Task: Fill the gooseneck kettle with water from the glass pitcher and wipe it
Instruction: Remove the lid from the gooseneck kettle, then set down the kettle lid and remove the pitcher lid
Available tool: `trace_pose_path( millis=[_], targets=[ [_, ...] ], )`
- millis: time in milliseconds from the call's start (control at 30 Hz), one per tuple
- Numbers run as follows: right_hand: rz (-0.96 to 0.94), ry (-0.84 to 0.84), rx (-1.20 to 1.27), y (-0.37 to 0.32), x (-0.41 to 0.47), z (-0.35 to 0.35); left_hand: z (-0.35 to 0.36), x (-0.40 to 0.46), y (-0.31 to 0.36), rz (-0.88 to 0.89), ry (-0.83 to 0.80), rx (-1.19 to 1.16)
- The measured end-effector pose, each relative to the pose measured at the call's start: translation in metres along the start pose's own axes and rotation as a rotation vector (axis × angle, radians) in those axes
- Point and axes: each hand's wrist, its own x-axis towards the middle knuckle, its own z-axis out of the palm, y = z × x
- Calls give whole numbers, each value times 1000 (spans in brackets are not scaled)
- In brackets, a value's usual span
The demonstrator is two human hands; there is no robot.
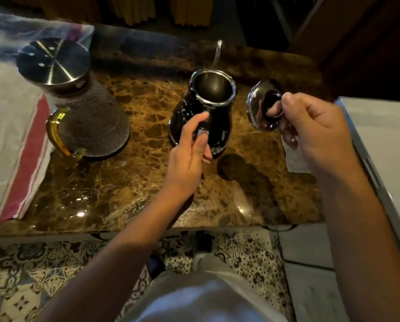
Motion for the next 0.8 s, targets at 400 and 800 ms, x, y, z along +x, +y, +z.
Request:
trace_pose_path(
  millis=[400,800],
  targets=[
    [231,-223,-15,86,-45,-21,15,1,11,-3,117,153],
    [373,-413,-69,130,-63,-16,23,-5,25,-63,210,278]
  ],
)
